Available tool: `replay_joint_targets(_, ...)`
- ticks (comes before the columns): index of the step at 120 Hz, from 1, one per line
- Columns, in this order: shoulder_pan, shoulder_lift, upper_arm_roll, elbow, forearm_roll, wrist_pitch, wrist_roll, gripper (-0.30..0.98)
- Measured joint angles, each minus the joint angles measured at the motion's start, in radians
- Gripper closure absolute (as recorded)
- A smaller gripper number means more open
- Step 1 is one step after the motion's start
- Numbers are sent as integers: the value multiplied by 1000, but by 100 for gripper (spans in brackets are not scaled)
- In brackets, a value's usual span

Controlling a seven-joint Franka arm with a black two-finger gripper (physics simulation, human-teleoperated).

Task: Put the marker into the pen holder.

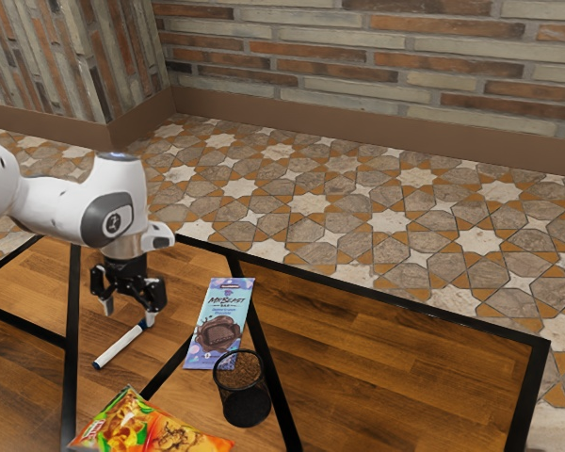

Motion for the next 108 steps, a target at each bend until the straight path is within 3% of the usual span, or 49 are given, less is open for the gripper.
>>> replay_joint_targets(75, 0, 61, 18, -21, 8, 47, 106, 1)
replay_joint_targets(108, 0, 56, 19, -12, 76, 52, 141, 48)
